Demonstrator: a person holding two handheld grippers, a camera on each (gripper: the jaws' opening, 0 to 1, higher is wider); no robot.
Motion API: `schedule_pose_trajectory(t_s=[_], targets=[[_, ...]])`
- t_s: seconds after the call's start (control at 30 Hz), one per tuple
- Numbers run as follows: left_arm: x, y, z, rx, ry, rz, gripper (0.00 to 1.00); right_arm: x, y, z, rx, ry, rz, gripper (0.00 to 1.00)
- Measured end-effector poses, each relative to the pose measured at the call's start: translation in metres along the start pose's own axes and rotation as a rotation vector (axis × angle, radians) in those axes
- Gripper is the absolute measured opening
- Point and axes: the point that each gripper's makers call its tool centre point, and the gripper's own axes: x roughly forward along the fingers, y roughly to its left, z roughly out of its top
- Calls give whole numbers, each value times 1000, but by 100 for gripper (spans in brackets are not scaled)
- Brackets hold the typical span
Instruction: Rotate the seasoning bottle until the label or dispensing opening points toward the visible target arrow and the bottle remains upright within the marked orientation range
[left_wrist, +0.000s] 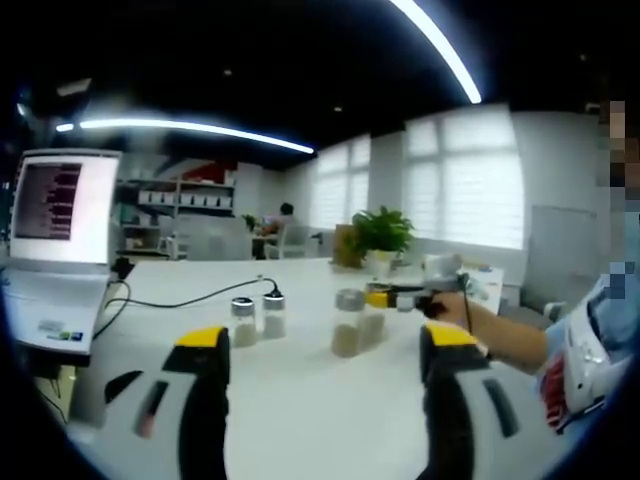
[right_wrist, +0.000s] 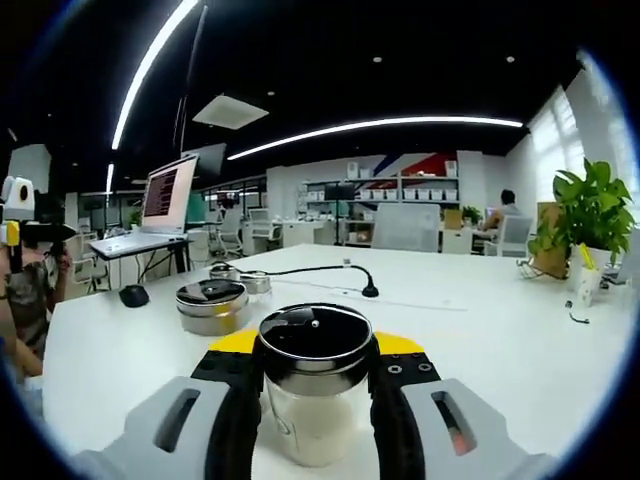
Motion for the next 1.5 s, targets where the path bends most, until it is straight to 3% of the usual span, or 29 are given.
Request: schedule_pose_trajectory(t_s=[0.1,0.37,0.43,0.73,1.33,1.5], targets=[[0,1,0,-1,1,6,82,-1,1,-1,-8,26,49,40],[4,0,-1,0,11,2,82,0,12,-3,-25,72,291,41],[5,0,-2,-3,17,1,82,0,11,-3,-32,77,316,41],[5,-1,-3,-2,20,0,82,-2,16,-5,-39,112,337,41],[9,-5,-8,-7,36,-8,82,-2,15,-6,-22,93,353,41],[7,-3,-6,-6,28,-2,82,-2,16,-9,-39,113,361,42]])
